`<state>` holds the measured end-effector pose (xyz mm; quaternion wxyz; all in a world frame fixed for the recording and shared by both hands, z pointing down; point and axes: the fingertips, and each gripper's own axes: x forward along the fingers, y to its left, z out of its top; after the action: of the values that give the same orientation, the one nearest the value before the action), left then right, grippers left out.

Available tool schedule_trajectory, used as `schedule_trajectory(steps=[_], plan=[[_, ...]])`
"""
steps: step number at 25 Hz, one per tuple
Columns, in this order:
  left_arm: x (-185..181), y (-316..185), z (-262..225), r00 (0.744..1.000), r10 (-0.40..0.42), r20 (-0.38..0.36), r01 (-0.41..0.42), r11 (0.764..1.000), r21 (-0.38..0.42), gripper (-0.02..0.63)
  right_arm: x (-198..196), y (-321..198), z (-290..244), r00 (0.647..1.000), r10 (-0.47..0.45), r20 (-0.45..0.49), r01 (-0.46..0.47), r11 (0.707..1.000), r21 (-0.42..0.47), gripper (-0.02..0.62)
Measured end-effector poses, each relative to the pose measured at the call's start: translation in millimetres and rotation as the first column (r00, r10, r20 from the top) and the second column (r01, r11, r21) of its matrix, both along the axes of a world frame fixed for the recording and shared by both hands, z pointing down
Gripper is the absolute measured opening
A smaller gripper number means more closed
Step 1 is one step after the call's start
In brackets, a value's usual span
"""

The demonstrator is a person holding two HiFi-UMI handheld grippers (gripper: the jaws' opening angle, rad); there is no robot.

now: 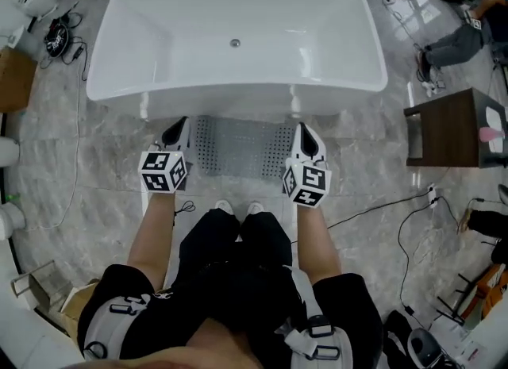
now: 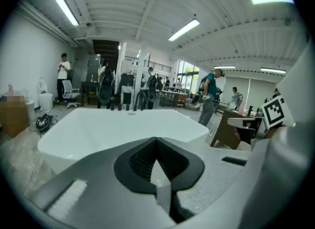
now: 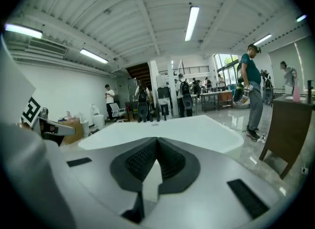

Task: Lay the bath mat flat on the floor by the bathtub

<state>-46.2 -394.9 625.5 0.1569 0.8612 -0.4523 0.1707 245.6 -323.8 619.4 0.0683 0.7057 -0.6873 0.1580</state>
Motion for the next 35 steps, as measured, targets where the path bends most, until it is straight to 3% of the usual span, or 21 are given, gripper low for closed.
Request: schedule_trajectory(steps=[6,10,13,18,27,35], plan=[[23.4,37.5,-182.0,0.998,0.041,-0.053,-0.031,0.984,0.178,0.005,-4.0,22.0,-178.8,1.0,0.026,0.015,-0.029,0.981,0.194,0.005],[16.7,58.7,-256.7,0.993,0.019,-0.112,0.011,0.963,0.268,0.005,-10.5,49.4,-255.3,0.999,0.03,-0.026,-0.021,0.951,0.307,0.005],[12.3,64.4,-290.5,0.99,0.012,-0.14,0.034,0.947,0.319,0.005,-11.5,59.4,-279.9,0.999,0.023,-0.024,-0.013,0.935,0.354,0.005],[11.5,74.7,-313.8,0.99,0.019,-0.143,0.034,0.934,0.356,0.005,-11.3,72.0,-294.6,1.0,0.017,-0.023,-0.007,0.927,0.375,0.005],[9.2,88.7,-303.6,0.993,0.018,-0.116,0.023,0.94,0.341,0.005,-3.7,80.3,-291.9,0.999,0.007,-0.036,0.006,0.935,0.355,0.005],[-4.7,87.5,-304.8,0.994,0.004,-0.107,0.033,0.938,0.344,0.005,-20.4,77.7,-295.9,0.999,-0.029,-0.039,0.042,0.929,0.368,0.005]])
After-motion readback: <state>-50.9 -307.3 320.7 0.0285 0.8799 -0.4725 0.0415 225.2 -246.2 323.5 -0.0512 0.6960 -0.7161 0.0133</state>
